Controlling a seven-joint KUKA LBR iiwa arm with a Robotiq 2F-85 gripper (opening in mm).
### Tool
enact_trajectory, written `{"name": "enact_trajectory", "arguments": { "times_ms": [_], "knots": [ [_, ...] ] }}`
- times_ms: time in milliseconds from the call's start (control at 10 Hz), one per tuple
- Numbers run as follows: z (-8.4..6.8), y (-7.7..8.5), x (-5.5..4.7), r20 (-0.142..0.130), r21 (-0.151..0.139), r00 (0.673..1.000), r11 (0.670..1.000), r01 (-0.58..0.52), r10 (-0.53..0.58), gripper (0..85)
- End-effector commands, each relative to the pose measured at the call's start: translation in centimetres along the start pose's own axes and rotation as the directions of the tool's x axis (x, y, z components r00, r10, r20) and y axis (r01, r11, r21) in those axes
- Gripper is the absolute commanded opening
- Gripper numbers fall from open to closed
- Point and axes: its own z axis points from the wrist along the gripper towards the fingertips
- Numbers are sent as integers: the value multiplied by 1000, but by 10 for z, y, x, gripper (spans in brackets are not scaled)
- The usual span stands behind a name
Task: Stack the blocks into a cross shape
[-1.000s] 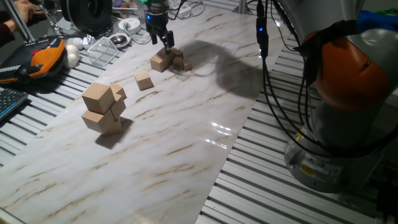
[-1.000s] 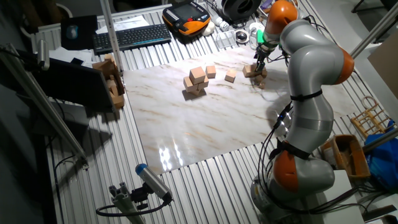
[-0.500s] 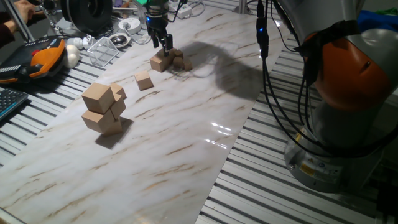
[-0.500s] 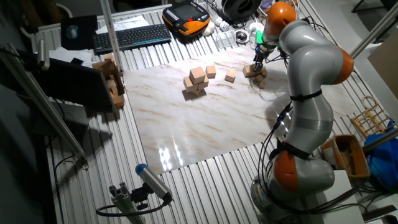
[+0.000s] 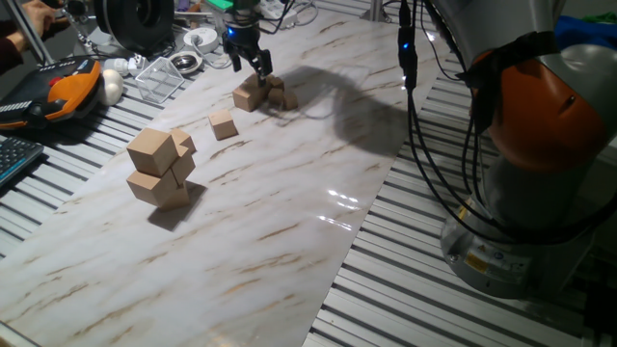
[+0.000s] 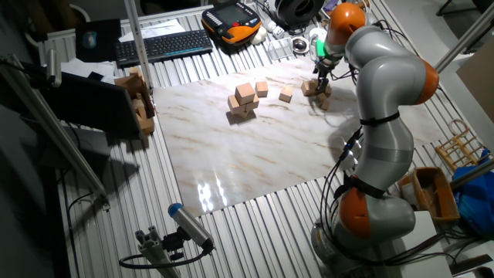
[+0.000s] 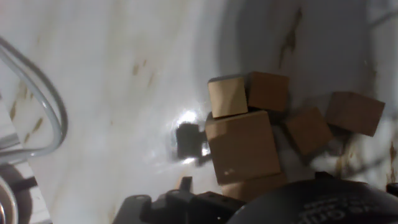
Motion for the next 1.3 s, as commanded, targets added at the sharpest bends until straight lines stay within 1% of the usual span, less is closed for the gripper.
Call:
{"name": "enact_trajectory", "arguments": {
  "times_ms": [0, 300, 400, 600, 1000, 1200],
  "knots": [
    [2, 0, 0, -4, -4, 1000, 1000, 14, -14, 850],
    [7, 0, 0, -26, 5, 1000, 1000, 8, -8, 850],
    [9, 0, 0, -29, 6, 999, 1000, 16, -16, 680],
    [12, 0, 0, -28, 2, 999, 1000, 28, -28, 680],
    [16, -2, -1, -35, 5, 999, 999, 40, -40, 680],
    [17, -2, -1, -27, 4, 998, 999, 53, -52, 680]
  ]
}}
